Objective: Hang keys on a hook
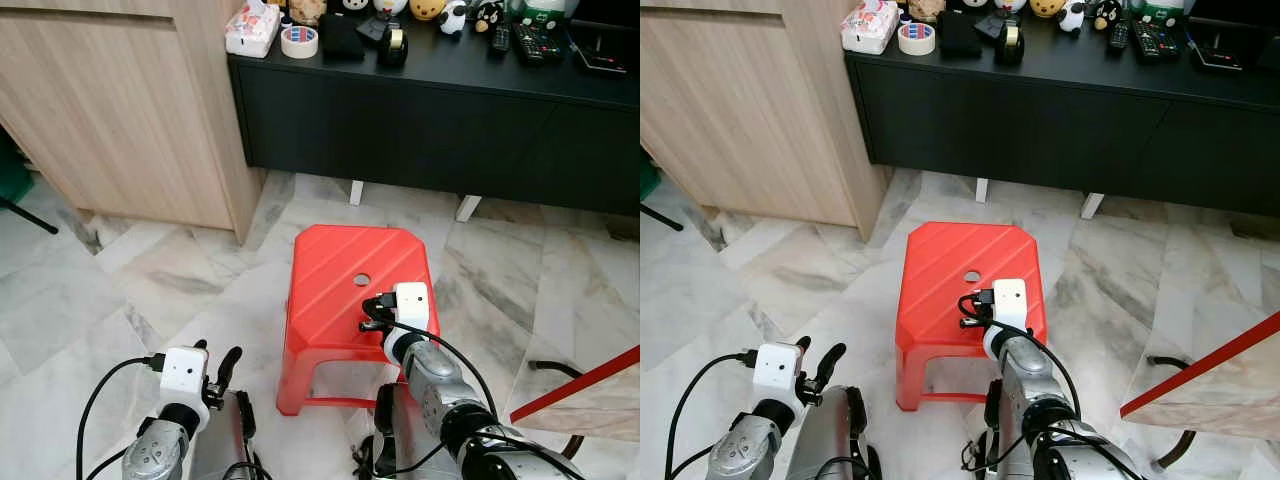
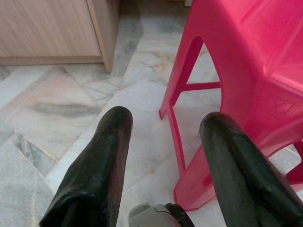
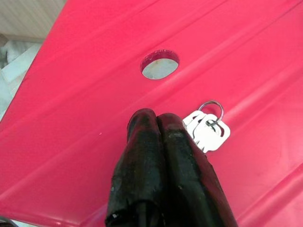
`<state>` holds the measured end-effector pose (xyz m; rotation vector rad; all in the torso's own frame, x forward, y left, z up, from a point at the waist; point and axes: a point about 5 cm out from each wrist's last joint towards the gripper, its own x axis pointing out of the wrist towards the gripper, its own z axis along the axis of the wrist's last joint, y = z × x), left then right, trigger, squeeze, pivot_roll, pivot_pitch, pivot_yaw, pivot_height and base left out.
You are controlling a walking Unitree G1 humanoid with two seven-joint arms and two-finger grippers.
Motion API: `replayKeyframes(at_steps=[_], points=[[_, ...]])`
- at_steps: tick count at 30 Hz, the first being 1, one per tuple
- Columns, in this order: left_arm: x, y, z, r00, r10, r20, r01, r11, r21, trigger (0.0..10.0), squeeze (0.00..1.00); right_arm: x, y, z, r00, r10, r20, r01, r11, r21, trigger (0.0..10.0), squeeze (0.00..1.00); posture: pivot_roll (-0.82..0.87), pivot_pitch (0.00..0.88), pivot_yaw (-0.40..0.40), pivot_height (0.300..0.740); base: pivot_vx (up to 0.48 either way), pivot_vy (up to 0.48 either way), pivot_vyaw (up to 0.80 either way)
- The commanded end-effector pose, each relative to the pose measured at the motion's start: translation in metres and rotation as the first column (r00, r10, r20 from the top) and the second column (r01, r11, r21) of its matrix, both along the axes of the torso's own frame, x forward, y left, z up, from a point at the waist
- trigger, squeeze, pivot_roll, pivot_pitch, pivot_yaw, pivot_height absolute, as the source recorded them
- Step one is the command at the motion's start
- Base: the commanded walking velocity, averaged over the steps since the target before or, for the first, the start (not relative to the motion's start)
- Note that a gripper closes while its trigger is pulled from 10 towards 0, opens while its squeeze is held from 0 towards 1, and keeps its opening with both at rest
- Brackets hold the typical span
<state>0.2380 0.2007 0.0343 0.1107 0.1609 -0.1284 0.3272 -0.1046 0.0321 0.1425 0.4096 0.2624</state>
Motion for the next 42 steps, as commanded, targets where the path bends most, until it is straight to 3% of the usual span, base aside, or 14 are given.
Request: replayKeyframes(at_steps=[1, 10, 24, 35, 42], points=[[-0.006, 0.002, -0.008, 0.999, -0.003, -0.040, 0.003, 1.000, 0.011, 10.0, 0.00, -0.004, -0.001, -0.006, 0.999, -0.002, -0.032, 0.002, 1.000, -0.003, 10.0, 0.00, 0.12, 0.217, -0.048, 0.562, 0.000, 0.000, 0.00], [-0.006, 0.002, -0.008, 0.999, -0.003, -0.040, 0.003, 1.000, 0.011, 10.0, 0.00, -0.015, -0.007, -0.021, 0.993, -0.027, -0.111, 0.022, 0.999, -0.044, 10.0, 0.00, 0.12, 0.218, -0.048, 0.562, 0.000, 0.000, 0.00], [-0.005, 0.003, -0.008, 0.999, -0.006, -0.045, 0.007, 1.000, 0.015, 10.0, 0.00, -0.018, -0.009, -0.024, 0.993, -0.045, -0.113, 0.041, 0.999, -0.036, 10.0, 0.00, 0.12, 0.215, -0.041, 0.562, 0.000, 0.000, 0.00], [-0.002, 0.003, -0.008, 0.999, -0.010, -0.041, 0.011, 1.000, 0.019, 10.0, 0.00, -0.042, -0.014, -0.044, 0.989, -0.083, -0.127, 0.076, 0.995, -0.057, 10.0, 0.00, 0.11, 0.194, -0.038, 0.562, 0.000, 0.000, 0.00], [0.000, 0.003, -0.007, 0.999, -0.014, -0.038, 0.014, 1.000, 0.021, 10.0, 0.00, -0.046, -0.019, -0.046, 0.987, -0.114, -0.117, 0.108, 0.993, -0.055, 10.0, 0.00, 0.11, 0.186, -0.035, 0.562, 0.000, 0.000, 0.00]])
